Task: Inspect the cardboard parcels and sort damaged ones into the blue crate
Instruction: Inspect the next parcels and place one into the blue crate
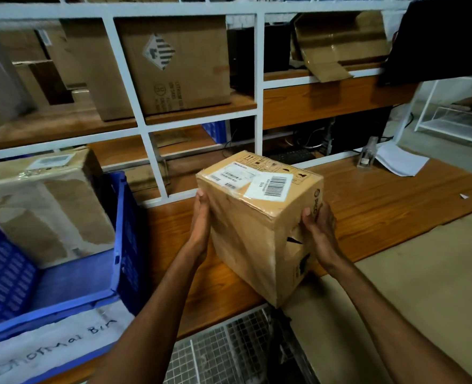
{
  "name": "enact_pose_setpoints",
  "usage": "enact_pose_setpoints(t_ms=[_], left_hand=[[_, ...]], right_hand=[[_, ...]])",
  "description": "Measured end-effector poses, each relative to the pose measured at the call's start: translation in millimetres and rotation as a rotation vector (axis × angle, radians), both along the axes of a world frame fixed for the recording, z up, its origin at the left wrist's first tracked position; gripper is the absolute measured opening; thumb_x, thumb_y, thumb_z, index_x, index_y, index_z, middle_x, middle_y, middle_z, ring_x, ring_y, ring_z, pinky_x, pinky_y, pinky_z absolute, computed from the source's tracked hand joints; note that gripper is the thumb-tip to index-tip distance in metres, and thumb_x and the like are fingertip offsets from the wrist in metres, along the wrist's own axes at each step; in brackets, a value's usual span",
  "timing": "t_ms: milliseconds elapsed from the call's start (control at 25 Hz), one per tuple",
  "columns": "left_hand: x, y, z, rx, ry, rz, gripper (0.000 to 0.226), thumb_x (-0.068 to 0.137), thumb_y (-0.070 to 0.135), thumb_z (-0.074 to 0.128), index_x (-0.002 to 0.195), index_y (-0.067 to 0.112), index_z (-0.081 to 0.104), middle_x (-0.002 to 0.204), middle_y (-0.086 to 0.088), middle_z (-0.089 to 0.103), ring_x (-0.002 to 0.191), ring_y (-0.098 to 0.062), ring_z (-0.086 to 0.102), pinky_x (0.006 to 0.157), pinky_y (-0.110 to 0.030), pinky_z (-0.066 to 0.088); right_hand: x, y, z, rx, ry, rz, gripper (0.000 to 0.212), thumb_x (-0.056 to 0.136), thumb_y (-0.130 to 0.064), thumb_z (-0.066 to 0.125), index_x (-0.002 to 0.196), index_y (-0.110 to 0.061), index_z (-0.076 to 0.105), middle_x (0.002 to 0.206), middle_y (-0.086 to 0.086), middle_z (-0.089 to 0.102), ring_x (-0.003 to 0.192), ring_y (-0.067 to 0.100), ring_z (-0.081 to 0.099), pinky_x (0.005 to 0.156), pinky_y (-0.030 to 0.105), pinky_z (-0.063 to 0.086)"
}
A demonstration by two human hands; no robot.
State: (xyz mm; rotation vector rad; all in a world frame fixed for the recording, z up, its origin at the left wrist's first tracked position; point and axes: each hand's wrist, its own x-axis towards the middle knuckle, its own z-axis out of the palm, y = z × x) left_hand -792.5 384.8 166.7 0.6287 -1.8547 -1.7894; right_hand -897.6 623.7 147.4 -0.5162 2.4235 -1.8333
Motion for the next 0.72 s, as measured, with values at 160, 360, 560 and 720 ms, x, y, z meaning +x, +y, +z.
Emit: enact_pose_setpoints(t_ms=[160, 360, 560, 720], left_hand=[[-5, 8, -4, 0.013, 0.045, 0.121, 0.071, 0.103, 0.071, 0.022, 0.160, 0.029, 0.029, 0.145, 0.011, 0.046, 0.116, 0.000, 0.050, 0.104, -0.029, 0.039], [-6, 6, -8, 0.140, -0.007, 0.156, 0.081, 0.096, 0.078, 0.022, 0.158, 0.026, 0.025, 0.152, -0.001, 0.043, 0.134, -0.020, 0.045, 0.114, -0.051, 0.034], [9, 3, -8, 0.337, -0.010, 0.129, 0.083, 0.092, 0.085, 0.016, 0.162, 0.040, 0.025, 0.169, -0.005, 0.026, 0.154, -0.037, 0.024, 0.117, -0.077, 0.017], [21, 17, -3, 0.425, -0.053, 0.159, 0.078, 0.094, 0.082, 0.026, 0.159, 0.039, 0.031, 0.169, -0.006, 0.025, 0.152, -0.038, 0.024, 0.118, -0.074, 0.015]], right_hand=[[-11, 6, -8, 0.128, -0.051, 0.004, 0.109, 0.072, -0.102, 0.017, 0.162, -0.042, 0.015, 0.170, -0.003, 0.021, 0.157, 0.026, 0.014, 0.125, 0.060, 0.011], [22, -6, -39, -0.062, -0.163, 0.209, 0.115, 0.070, -0.100, 0.043, 0.161, -0.047, -0.003, 0.171, -0.008, 0.014, 0.155, 0.022, 0.023, 0.123, 0.056, 0.028], [28, -1, -72, 0.090, -0.116, 0.384, 0.157, 0.052, -0.086, 0.079, 0.147, -0.046, -0.041, 0.166, -0.012, -0.033, 0.157, 0.016, -0.017, 0.129, 0.052, 0.009], [30, 0, -107, 0.213, -0.104, 0.417, 0.164, 0.045, -0.083, 0.084, 0.140, -0.051, -0.046, 0.169, -0.006, -0.025, 0.159, 0.019, -0.009, 0.127, 0.052, 0.019]])
